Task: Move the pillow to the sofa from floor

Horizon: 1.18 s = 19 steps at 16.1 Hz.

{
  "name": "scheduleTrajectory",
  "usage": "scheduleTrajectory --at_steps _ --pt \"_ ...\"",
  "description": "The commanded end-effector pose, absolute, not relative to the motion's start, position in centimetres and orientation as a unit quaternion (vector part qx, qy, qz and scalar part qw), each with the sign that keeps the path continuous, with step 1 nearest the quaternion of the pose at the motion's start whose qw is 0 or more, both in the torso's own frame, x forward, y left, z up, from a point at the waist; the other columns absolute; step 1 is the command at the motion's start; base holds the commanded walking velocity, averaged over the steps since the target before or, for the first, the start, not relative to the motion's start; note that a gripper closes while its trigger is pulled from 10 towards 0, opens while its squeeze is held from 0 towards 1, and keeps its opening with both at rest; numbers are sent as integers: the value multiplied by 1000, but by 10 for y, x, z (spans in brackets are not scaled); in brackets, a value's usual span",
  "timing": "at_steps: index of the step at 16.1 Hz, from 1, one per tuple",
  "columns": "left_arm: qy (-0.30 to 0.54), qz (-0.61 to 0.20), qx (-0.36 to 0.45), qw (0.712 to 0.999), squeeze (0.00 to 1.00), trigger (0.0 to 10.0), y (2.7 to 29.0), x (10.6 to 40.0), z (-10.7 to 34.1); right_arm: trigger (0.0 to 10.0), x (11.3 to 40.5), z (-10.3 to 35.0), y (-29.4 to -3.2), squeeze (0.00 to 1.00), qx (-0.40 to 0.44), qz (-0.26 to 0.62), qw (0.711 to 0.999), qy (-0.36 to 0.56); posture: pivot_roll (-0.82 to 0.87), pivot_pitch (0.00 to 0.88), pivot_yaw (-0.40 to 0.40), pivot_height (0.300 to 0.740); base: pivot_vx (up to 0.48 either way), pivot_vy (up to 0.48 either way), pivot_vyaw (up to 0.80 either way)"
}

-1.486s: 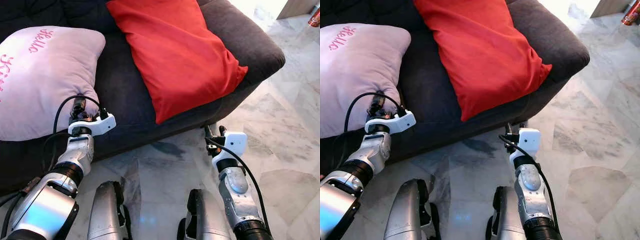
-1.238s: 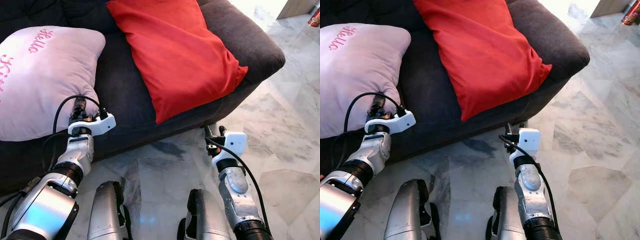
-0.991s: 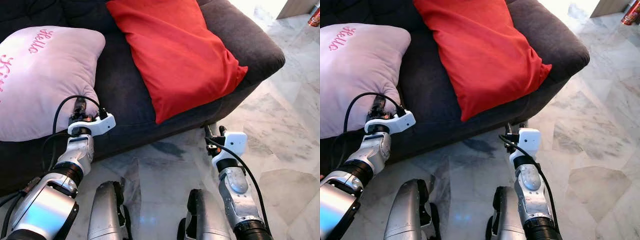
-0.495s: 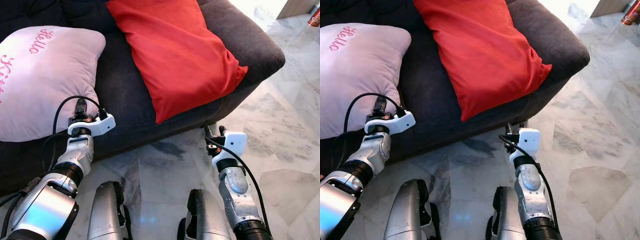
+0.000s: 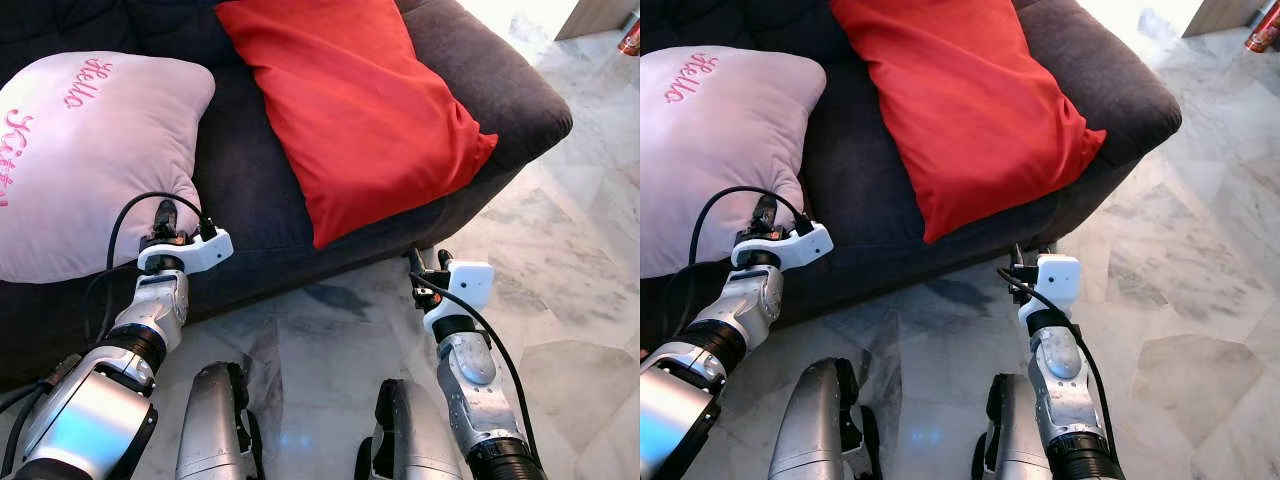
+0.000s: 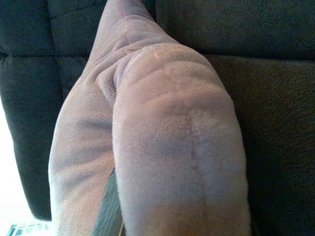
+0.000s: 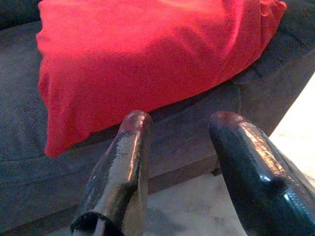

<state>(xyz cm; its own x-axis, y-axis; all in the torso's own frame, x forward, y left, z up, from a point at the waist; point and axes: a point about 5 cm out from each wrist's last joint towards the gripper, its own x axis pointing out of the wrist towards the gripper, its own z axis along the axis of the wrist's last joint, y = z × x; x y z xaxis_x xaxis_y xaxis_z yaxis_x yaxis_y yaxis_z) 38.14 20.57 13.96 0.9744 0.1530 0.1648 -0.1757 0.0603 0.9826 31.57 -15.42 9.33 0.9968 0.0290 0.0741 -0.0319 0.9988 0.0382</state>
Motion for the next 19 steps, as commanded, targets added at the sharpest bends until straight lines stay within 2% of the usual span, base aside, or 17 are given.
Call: scheduleTrajectory --at_steps 1,9,11,12,13,14,15,16,19 --pt "7 116 677 727 0 0 215 380 139 10000 314 89 -155 0 24 13 999 -28 81 251 -57 588 0 0 0" --pt "4 108 669 735 0 0 213 381 139 10000 314 89 -154 0 26 12 999 -28 83 251 -55 588 0 0 0" --pt "2 112 644 757 0 0 210 381 139 10000 315 88 -154 0 26 13 999 -28 86 251 -54 588 0 0 0" --pt "-5 111 630 769 0 5686 207 381 140 10000 315 88 -153 0 27 13 999 -28 89 250 -52 588 0 0 0" --pt "-21 94 568 817 0 8314 198 380 138 10000 315 89 -152 0 27 14 999 -28 89 250 -52 588 0 0 0" --pt "-31 81 492 866 0 10000 190 379 138 10000 315 89 -151 0 29 15 999 -30 98 248 -47 588 0 0 0" --pt "-44 75 441 893 0 10000 184 377 140 10000 315 89 -150 0 33 16 999 -32 101 248 -46 588 0 0 0" --pt "-52 76 419 903 0 10000 182 375 141 10000 315 90 -148 0 35 17 999 -32 105 248 -46 588 0 0 0" --pt "-84 90 386 914 0 10000 186 373 159 10000 316 90 -146 0 38 21 998 -35 113 242 -42 588 0 0 0"
